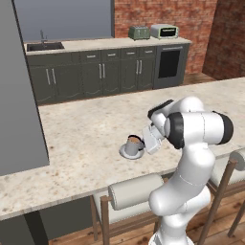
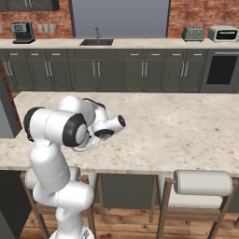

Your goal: Pick the cup of tea, navigate to the dining table, and place it on the saucer.

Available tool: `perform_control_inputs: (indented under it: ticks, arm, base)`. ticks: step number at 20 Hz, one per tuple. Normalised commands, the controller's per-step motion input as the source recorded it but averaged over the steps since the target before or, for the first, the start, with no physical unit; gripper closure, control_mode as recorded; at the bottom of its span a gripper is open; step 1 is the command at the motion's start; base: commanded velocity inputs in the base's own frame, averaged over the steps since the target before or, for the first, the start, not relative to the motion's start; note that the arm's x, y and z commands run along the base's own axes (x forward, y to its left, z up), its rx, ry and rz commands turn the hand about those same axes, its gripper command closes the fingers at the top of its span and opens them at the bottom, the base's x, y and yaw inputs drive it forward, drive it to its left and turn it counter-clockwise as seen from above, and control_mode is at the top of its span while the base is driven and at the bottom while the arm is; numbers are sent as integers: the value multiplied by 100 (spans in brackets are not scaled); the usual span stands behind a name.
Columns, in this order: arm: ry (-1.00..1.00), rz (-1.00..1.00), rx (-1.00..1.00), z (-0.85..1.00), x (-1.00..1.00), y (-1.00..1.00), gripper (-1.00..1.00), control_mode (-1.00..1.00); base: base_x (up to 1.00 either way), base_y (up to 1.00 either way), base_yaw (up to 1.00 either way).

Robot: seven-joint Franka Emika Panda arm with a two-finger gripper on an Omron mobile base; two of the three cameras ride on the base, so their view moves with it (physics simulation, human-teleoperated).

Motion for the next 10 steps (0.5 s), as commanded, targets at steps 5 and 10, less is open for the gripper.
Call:
perform_control_inputs:
  ticks: [5,10]
  arm:
    - [0,0,0,0,0,0,100,-100]
    - [0,0,-2,9,0,1,-100,-100]
  base:
    - [0,0,0]
    - [0,0,0]
